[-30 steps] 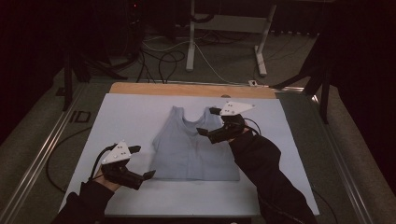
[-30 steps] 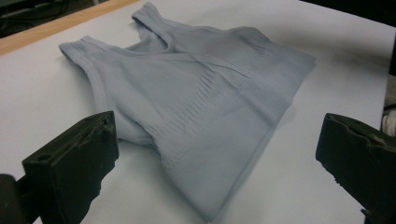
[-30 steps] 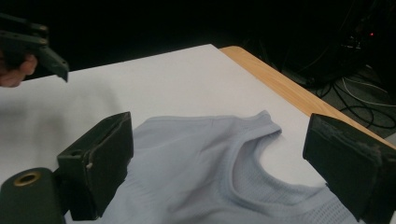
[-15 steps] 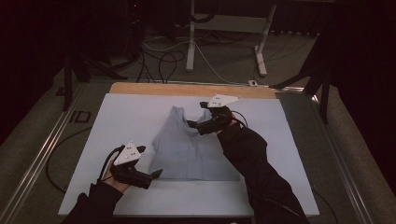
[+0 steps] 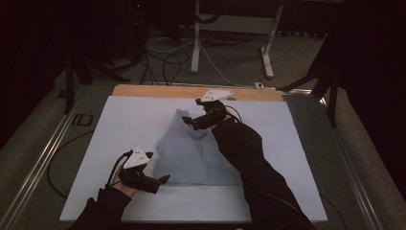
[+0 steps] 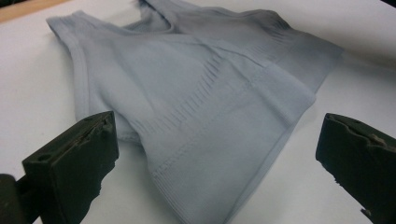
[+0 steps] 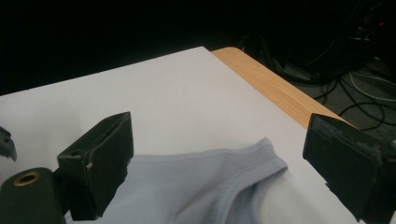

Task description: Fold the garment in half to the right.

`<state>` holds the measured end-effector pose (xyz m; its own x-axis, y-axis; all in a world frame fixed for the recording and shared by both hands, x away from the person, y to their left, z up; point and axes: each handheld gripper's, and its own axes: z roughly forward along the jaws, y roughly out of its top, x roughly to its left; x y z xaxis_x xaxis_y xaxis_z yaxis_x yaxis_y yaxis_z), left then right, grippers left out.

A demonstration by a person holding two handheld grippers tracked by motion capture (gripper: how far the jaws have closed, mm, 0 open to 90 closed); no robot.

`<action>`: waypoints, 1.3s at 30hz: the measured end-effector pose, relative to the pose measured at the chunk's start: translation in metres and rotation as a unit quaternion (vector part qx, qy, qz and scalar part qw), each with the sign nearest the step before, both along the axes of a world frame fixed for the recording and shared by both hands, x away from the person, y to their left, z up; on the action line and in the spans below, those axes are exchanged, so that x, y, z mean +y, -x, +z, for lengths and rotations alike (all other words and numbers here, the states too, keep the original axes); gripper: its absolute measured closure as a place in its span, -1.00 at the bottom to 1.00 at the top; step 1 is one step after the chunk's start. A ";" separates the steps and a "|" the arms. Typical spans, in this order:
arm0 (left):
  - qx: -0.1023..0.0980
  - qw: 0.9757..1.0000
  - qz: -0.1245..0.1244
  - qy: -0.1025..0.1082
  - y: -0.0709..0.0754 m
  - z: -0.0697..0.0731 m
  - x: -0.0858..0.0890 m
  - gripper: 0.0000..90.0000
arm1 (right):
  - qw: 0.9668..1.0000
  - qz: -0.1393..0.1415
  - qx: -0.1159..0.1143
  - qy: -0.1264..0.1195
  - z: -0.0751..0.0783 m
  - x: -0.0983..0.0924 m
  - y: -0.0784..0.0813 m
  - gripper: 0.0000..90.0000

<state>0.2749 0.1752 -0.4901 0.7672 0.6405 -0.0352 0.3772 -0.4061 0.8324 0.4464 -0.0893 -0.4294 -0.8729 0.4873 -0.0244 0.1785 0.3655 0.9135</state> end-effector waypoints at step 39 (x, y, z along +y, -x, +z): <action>0.113 0.988 0.013 -0.102 -0.017 -0.035 -0.006 -0.01 | 0.999 -0.005 0.042 0.033 -0.043 0.044 -0.039 -0.80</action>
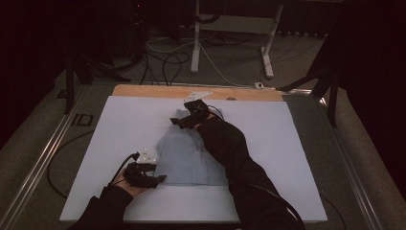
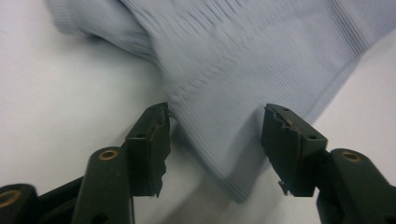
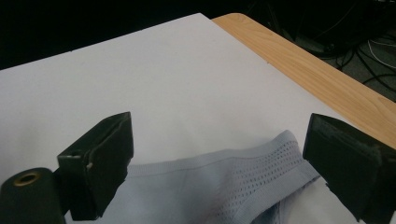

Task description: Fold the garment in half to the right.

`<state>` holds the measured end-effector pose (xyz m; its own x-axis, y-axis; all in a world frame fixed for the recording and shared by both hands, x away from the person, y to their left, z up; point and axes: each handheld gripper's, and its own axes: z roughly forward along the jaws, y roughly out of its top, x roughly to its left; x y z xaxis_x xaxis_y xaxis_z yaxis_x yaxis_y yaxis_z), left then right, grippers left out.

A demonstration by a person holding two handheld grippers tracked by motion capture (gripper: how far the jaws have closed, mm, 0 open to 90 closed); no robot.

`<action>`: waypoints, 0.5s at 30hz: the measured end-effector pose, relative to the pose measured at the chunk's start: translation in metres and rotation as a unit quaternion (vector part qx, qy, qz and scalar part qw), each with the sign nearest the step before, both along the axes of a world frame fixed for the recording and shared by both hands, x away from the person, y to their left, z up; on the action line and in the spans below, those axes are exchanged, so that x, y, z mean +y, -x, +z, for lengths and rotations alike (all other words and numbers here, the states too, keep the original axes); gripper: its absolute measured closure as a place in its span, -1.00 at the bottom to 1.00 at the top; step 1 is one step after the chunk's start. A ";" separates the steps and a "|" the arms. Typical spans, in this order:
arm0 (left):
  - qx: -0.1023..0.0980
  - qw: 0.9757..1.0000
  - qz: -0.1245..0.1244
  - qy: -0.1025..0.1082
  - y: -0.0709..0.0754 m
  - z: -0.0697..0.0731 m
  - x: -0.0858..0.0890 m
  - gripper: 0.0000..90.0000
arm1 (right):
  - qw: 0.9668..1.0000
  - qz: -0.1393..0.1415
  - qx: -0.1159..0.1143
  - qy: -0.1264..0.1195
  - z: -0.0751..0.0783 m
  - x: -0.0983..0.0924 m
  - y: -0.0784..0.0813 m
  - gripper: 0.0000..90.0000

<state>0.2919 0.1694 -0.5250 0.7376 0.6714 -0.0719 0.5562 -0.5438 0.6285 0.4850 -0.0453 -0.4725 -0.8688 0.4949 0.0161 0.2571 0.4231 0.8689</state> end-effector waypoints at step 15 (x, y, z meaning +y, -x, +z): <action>-0.009 0.999 -0.033 -0.003 0.008 0.004 -0.008 0.84 | 1.000 0.000 0.005 0.008 -0.003 0.006 -0.008 -0.80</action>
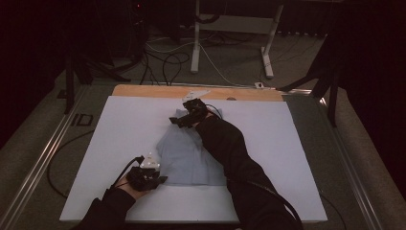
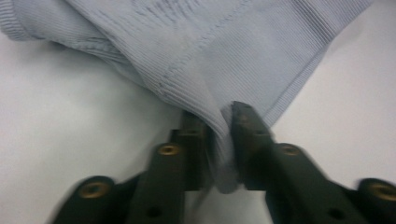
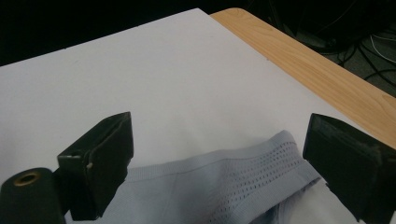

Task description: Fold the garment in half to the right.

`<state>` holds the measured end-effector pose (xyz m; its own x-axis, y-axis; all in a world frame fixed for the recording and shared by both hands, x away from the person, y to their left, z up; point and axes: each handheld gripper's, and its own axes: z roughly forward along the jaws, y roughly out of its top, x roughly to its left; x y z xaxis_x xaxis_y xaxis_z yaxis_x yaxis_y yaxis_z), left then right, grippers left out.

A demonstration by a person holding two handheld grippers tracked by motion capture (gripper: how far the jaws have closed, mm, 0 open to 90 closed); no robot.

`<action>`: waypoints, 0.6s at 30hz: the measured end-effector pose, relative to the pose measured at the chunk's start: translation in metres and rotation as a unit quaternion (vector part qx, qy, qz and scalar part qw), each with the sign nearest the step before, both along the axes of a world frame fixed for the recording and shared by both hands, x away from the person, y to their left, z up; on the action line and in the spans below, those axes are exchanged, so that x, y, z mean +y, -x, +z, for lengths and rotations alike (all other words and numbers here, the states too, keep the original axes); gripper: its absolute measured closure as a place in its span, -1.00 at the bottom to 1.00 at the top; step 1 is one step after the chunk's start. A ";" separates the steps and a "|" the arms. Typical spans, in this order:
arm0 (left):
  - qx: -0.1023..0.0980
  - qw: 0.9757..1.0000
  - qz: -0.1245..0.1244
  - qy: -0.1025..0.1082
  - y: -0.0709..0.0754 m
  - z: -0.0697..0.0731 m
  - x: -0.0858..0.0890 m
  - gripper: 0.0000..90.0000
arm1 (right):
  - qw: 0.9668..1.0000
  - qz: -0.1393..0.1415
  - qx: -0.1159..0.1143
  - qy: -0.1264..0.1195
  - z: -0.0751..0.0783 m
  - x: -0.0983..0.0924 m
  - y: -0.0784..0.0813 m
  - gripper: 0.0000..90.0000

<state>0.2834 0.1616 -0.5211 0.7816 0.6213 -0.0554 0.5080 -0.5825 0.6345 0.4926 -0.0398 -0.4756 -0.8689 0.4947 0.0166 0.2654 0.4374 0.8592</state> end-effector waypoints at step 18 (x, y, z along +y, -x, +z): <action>-0.028 0.999 -0.007 0.027 0.003 0.008 0.003 0.92 | 1.000 -0.019 0.017 0.009 -0.003 0.022 -0.022 -0.80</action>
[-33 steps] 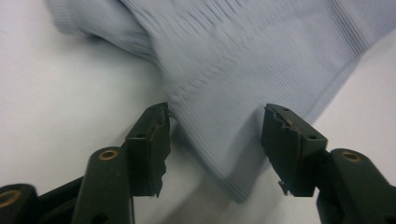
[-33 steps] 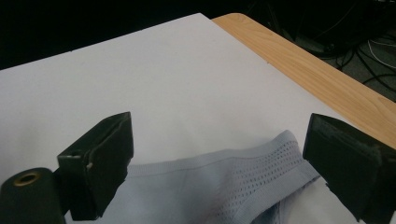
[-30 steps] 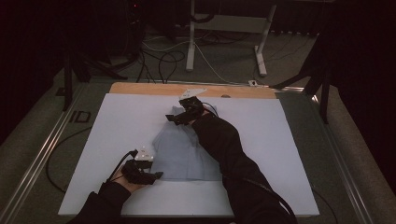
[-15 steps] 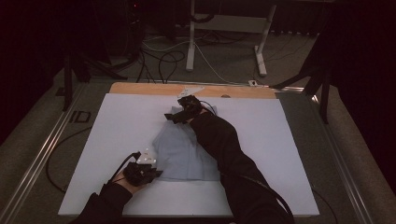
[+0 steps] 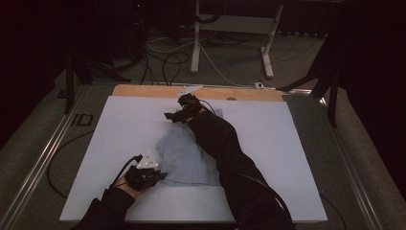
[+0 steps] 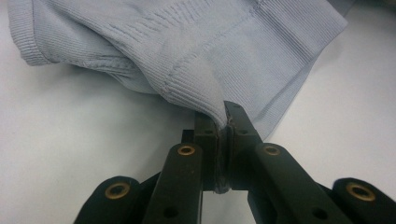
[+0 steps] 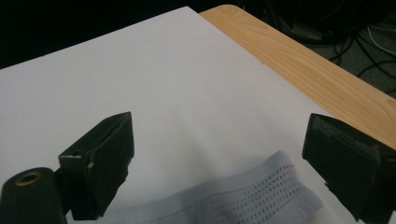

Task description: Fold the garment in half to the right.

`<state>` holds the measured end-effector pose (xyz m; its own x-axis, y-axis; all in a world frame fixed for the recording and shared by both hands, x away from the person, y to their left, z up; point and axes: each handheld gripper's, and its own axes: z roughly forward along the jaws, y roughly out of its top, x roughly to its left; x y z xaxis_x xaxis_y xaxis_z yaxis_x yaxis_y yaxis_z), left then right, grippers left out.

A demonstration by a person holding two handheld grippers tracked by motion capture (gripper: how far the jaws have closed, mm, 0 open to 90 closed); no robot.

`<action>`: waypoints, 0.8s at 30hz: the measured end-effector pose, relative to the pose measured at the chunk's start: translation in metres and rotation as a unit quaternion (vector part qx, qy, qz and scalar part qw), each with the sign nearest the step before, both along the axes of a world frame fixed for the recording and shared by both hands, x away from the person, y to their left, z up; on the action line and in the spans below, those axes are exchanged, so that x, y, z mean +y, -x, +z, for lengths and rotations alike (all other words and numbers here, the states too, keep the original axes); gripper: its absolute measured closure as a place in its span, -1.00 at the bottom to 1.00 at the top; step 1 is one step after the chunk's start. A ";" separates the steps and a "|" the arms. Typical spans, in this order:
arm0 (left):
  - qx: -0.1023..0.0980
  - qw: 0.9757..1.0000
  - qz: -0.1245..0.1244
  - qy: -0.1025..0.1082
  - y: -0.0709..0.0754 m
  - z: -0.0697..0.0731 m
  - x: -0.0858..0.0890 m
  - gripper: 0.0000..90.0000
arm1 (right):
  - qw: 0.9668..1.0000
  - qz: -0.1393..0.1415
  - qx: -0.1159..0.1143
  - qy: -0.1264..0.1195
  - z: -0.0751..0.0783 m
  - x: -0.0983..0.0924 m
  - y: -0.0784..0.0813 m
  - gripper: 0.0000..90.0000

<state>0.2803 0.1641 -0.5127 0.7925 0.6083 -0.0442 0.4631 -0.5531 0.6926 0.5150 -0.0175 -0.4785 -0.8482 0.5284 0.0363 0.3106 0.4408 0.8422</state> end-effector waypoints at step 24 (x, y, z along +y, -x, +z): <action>-0.001 1.000 0.000 0.006 0.000 0.002 0.001 0.92 | 0.991 -0.095 0.055 0.070 -0.023 0.015 -0.030 -0.37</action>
